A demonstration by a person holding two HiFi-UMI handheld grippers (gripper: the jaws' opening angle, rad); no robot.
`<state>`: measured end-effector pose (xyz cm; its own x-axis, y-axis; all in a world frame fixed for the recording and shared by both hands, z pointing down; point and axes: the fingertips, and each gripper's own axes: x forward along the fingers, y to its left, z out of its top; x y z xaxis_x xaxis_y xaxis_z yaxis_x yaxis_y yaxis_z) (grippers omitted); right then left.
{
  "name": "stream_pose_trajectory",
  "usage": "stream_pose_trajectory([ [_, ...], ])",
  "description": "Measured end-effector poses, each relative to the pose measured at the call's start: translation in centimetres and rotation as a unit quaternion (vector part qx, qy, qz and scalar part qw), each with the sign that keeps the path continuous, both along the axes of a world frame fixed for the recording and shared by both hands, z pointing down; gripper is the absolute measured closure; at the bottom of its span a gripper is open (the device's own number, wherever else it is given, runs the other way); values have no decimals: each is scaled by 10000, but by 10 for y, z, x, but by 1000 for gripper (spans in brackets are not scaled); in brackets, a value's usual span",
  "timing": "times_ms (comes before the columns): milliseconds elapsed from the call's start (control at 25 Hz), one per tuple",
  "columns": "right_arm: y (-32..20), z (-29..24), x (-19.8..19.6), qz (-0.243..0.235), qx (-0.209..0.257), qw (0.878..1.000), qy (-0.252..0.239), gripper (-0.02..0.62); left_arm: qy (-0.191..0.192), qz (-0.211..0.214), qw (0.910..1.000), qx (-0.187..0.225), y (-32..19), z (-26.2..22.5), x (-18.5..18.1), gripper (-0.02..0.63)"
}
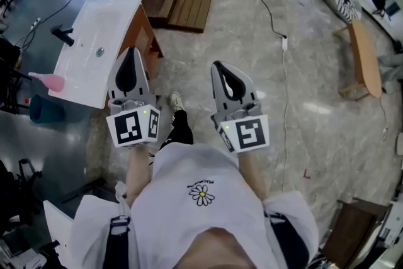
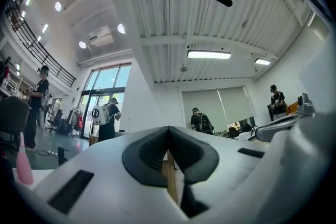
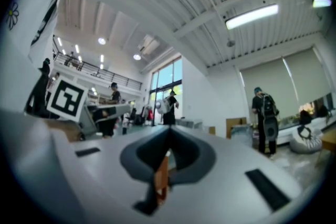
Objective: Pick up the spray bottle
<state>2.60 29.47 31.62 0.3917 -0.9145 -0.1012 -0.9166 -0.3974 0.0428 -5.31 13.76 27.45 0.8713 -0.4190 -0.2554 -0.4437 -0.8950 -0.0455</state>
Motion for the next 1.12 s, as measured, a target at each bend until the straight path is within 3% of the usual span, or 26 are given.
stream_pose_trajectory([
  [360,-109,16,102,18,-243,9990,-374,566,-75,-190,9996,177,-79,-10,89,588],
  [720,-255,-15,207,-124,-84,9998,-102,566,302,-517,9981,114,-225,-31,172,588],
  [920,-291,-27,237,-94,15,9998,-166,566,356,-773,9963,-80,-267,-29,184,588],
  [1120,-323,-19,241,-520,-84,9985,-160,566,266,-1170,9924,-266,-292,-11,181,588],
])
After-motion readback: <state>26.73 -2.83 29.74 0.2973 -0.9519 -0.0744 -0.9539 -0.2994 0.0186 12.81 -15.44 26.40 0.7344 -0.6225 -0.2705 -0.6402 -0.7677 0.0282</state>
